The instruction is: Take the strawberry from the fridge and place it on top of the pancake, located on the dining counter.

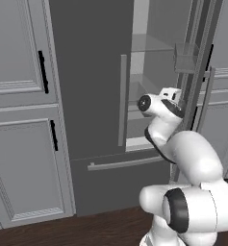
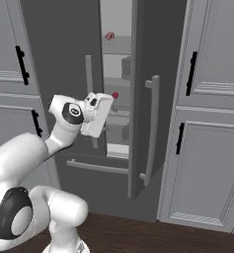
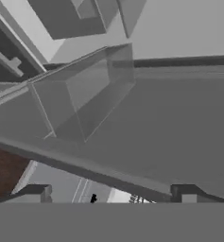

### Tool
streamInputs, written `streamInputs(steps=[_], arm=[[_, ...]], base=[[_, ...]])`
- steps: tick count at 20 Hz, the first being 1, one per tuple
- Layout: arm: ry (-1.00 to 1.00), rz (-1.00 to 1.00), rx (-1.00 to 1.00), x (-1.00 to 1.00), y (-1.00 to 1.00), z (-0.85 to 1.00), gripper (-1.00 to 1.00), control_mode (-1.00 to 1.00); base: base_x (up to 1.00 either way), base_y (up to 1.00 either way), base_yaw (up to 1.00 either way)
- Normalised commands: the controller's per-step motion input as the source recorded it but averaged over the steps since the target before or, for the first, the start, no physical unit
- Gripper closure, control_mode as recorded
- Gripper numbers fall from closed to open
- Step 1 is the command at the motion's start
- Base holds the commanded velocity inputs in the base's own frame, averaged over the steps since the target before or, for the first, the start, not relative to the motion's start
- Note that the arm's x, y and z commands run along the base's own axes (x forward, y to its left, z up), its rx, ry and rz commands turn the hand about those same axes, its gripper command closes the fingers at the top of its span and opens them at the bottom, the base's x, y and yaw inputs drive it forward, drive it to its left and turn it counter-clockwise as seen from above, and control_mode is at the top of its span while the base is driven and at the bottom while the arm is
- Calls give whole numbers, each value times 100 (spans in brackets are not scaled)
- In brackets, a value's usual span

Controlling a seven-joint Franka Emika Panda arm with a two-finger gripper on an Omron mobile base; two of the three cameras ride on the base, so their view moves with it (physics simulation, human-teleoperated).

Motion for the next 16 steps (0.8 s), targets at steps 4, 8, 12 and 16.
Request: streamInputs(steps=[4, 8, 12, 16], arm=[[67, -3, -50, 53, -26, 34, -100, -100], [56, -5, -42, 15, -29, 3, -100, -100], [46, -14, -33, -34, -59, 0, -100, -100], [31, -23, -13, -94, -98, 0, -100, -100]], base=[[0, 0, 0], [0, 0, 0], [0, 0, 0], [0, 0, 0]])
